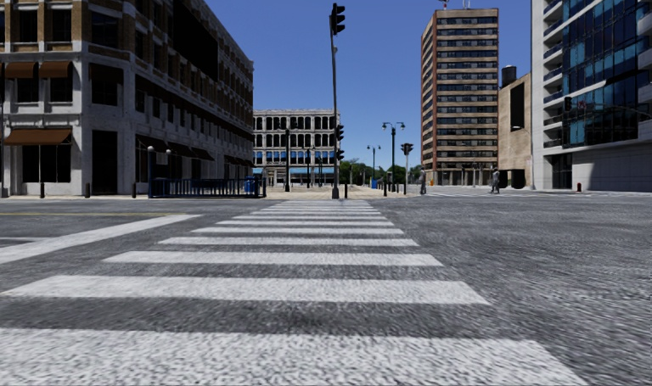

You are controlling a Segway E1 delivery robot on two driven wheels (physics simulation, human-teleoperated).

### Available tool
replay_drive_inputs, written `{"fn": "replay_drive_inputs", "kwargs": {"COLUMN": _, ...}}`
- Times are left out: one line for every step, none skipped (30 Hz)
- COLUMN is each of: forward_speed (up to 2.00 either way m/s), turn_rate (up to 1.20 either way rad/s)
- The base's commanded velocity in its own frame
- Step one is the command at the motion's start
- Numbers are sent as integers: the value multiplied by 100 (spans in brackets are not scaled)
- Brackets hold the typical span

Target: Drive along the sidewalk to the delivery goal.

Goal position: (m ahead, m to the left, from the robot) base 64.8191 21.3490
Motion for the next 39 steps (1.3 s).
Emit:
{"fn": "replay_drive_inputs", "kwargs": {"forward_speed": 154, "turn_rate": 0}}
{"fn": "replay_drive_inputs", "kwargs": {"forward_speed": 154, "turn_rate": 0}}
{"fn": "replay_drive_inputs", "kwargs": {"forward_speed": 154, "turn_rate": 0}}
{"fn": "replay_drive_inputs", "kwargs": {"forward_speed": 154, "turn_rate": 0}}
{"fn": "replay_drive_inputs", "kwargs": {"forward_speed": 154, "turn_rate": 0}}
{"fn": "replay_drive_inputs", "kwargs": {"forward_speed": 154, "turn_rate": 0}}
{"fn": "replay_drive_inputs", "kwargs": {"forward_speed": 154, "turn_rate": 0}}
{"fn": "replay_drive_inputs", "kwargs": {"forward_speed": 154, "turn_rate": 0}}
{"fn": "replay_drive_inputs", "kwargs": {"forward_speed": 154, "turn_rate": 0}}
{"fn": "replay_drive_inputs", "kwargs": {"forward_speed": 154, "turn_rate": 0}}
{"fn": "replay_drive_inputs", "kwargs": {"forward_speed": 154, "turn_rate": 0}}
{"fn": "replay_drive_inputs", "kwargs": {"forward_speed": 154, "turn_rate": 0}}
{"fn": "replay_drive_inputs", "kwargs": {"forward_speed": 154, "turn_rate": 0}}
{"fn": "replay_drive_inputs", "kwargs": {"forward_speed": 154, "turn_rate": 0}}
{"fn": "replay_drive_inputs", "kwargs": {"forward_speed": 154, "turn_rate": 0}}
{"fn": "replay_drive_inputs", "kwargs": {"forward_speed": 154, "turn_rate": 0}}
{"fn": "replay_drive_inputs", "kwargs": {"forward_speed": 154, "turn_rate": 0}}
{"fn": "replay_drive_inputs", "kwargs": {"forward_speed": 154, "turn_rate": 0}}
{"fn": "replay_drive_inputs", "kwargs": {"forward_speed": 154, "turn_rate": 0}}
{"fn": "replay_drive_inputs", "kwargs": {"forward_speed": 154, "turn_rate": 0}}
{"fn": "replay_drive_inputs", "kwargs": {"forward_speed": 154, "turn_rate": 0}}
{"fn": "replay_drive_inputs", "kwargs": {"forward_speed": 154, "turn_rate": 0}}
{"fn": "replay_drive_inputs", "kwargs": {"forward_speed": 154, "turn_rate": 0}}
{"fn": "replay_drive_inputs", "kwargs": {"forward_speed": 154, "turn_rate": 0}}
{"fn": "replay_drive_inputs", "kwargs": {"forward_speed": 154, "turn_rate": 0}}
{"fn": "replay_drive_inputs", "kwargs": {"forward_speed": 154, "turn_rate": 0}}
{"fn": "replay_drive_inputs", "kwargs": {"forward_speed": 154, "turn_rate": 0}}
{"fn": "replay_drive_inputs", "kwargs": {"forward_speed": 154, "turn_rate": 0}}
{"fn": "replay_drive_inputs", "kwargs": {"forward_speed": 155, "turn_rate": 0}}
{"fn": "replay_drive_inputs", "kwargs": {"forward_speed": 156, "turn_rate": 0}}
{"fn": "replay_drive_inputs", "kwargs": {"forward_speed": 156, "turn_rate": 0}}
{"fn": "replay_drive_inputs", "kwargs": {"forward_speed": 165, "turn_rate": 0}}
{"fn": "replay_drive_inputs", "kwargs": {"forward_speed": 165, "turn_rate": 0}}
{"fn": "replay_drive_inputs", "kwargs": {"forward_speed": 168, "turn_rate": 0}}
{"fn": "replay_drive_inputs", "kwargs": {"forward_speed": 170, "turn_rate": 0}}
{"fn": "replay_drive_inputs", "kwargs": {"forward_speed": 171, "turn_rate": 0}}
{"fn": "replay_drive_inputs", "kwargs": {"forward_speed": 173, "turn_rate": 0}}
{"fn": "replay_drive_inputs", "kwargs": {"forward_speed": 176, "turn_rate": 0}}
{"fn": "replay_drive_inputs", "kwargs": {"forward_speed": 176, "turn_rate": 0}}
